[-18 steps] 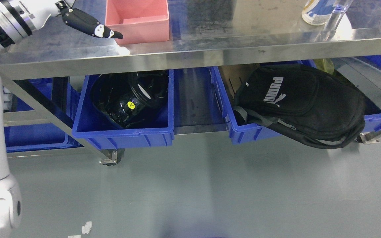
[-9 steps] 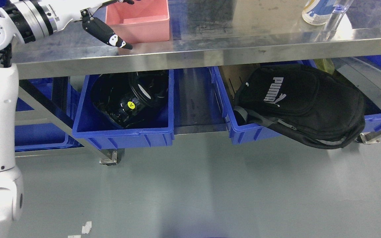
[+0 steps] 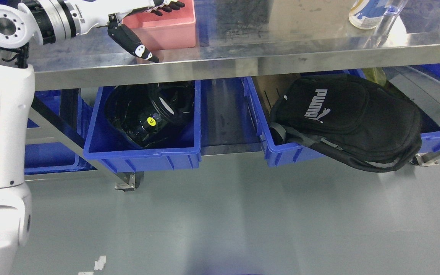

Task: Place storage box into left shelf container
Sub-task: 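Grasp the pink storage box's near edge with the left hand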

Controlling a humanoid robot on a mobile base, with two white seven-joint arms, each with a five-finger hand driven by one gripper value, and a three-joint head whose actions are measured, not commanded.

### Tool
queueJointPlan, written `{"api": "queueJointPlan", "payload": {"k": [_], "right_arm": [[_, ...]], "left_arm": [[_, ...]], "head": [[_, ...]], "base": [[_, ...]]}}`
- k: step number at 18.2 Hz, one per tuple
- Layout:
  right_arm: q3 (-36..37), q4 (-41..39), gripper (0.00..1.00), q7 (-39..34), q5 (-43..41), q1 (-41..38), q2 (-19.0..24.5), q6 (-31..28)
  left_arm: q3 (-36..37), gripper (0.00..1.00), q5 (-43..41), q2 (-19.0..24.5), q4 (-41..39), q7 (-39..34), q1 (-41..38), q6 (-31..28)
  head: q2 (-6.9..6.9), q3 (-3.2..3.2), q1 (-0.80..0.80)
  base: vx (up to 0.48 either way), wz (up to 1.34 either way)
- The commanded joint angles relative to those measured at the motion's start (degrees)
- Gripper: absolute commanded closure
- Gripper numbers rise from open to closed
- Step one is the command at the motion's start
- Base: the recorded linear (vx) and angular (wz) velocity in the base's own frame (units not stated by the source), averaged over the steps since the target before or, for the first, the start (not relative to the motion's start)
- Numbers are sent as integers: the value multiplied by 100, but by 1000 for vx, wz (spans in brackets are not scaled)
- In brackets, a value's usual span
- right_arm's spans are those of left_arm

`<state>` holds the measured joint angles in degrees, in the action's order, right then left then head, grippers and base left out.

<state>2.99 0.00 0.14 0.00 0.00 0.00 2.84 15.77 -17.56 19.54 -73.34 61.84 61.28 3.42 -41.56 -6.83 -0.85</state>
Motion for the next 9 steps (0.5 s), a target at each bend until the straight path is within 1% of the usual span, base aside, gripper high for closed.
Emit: {"api": "queueJointPlan", "payload": {"k": [1,7,9], "right_arm": [[0,-100,0,-5,-123,26,-100,-2],[0,-100,0,3,-123,18,-100,6],[0,-100,0,3,-123,17,-100,-2]], "left_arm": [[208,9,-54,110,242,195,209,-8],[172,9,-37,252,163,293,253,-8],[207,10,-46,322,162,520,253,-8]], "head": [[0,0,0],[0,0,0],[0,0,0]], "base": [[0,0],[0,0],[0,0]]}}
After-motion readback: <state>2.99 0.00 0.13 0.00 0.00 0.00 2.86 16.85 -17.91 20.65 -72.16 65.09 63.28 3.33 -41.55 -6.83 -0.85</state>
